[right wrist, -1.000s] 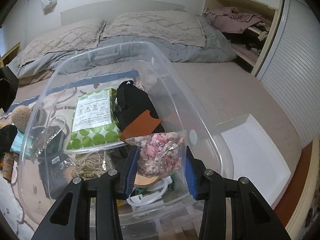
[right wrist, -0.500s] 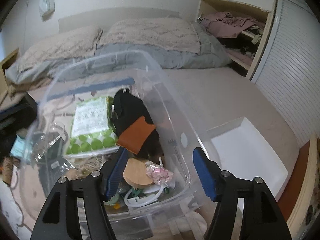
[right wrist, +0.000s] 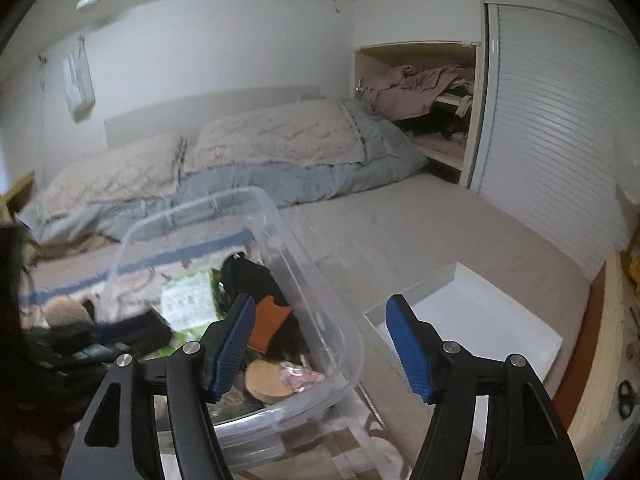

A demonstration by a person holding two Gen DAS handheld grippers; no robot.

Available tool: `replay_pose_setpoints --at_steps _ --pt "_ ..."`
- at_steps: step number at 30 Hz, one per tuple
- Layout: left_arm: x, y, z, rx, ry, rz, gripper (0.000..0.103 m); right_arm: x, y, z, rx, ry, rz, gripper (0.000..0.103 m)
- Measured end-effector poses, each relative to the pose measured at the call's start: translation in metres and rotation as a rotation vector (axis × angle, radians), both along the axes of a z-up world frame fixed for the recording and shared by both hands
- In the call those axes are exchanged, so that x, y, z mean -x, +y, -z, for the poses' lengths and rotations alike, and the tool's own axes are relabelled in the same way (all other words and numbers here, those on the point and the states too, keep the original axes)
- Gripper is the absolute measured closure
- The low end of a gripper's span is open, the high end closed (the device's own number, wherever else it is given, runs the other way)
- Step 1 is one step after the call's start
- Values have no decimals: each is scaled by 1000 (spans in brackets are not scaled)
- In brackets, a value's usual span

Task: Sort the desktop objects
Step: 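Lower the black cup into the bin and open the left gripper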

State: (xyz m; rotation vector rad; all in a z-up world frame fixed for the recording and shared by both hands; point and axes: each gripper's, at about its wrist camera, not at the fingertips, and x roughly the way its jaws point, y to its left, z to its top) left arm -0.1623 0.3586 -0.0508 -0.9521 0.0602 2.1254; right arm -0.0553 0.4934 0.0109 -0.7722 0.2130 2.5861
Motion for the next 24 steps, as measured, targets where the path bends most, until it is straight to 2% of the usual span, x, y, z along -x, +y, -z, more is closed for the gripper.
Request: replay_pose_setpoints --at_steps 6,10,12,17,24 --pt "2 16 16 51 -51 12 67 -10 5 -8 36 84 -7 35" --pt "9 21 27 39 -136 15 67 -11 8 -10 72 118 -9 24" --pt "10 24 30 42 -169 21 68 -9 7 -11 68 122 -16 24" --pt "5 28 32 64 -182 29 67 -10 5 -11 29 117 -19 24" --pt "0 36 34 74 -229 62 68 -12 4 -11 28 131 -19 24"
